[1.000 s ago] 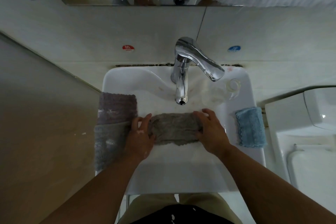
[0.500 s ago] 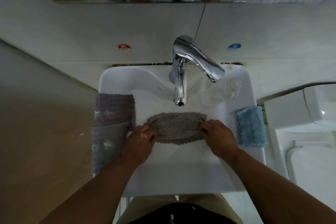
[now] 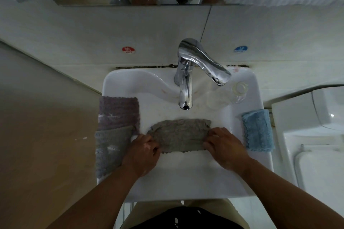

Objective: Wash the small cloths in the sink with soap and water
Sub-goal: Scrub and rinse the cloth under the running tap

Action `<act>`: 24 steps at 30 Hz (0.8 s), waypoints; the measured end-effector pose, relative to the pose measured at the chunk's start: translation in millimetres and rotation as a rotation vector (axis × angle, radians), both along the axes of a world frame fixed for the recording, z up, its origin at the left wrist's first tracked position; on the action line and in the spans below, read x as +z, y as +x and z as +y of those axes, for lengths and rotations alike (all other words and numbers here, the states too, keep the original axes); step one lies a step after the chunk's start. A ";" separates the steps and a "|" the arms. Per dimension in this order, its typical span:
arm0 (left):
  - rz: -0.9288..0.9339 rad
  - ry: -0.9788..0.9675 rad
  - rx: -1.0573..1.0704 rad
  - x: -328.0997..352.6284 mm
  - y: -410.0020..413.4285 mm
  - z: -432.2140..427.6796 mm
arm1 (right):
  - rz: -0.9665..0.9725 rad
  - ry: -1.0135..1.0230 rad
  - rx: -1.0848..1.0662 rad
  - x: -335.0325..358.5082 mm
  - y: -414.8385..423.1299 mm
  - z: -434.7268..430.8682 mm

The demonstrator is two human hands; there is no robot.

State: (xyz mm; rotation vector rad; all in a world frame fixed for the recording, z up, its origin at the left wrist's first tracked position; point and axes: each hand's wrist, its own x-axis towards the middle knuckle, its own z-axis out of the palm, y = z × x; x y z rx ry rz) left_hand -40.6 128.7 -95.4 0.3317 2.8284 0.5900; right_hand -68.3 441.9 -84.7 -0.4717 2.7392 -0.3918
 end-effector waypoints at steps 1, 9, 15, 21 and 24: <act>-0.026 -0.012 0.001 1.3 0.0 0.1 | 0.023 0.001 -0.010 -0.6 0.8 0.3; -0.118 0.001 0.185 7.6 -9.6 7.3 | -0.045 0.095 -0.053 -0.8 1.4 -8.8; 0.004 0.092 0.296 11.7 -40.2 10.2 | -0.109 -0.096 -0.410 13.4 -37.6 -23.1; -0.320 -0.001 0.224 12.4 -58.6 19.1 | -0.232 -0.026 -0.461 7.5 -49.9 -34.2; -0.267 0.049 0.254 13.4 -60.4 14.2 | -0.182 -0.081 -0.481 8.5 -52.1 -30.2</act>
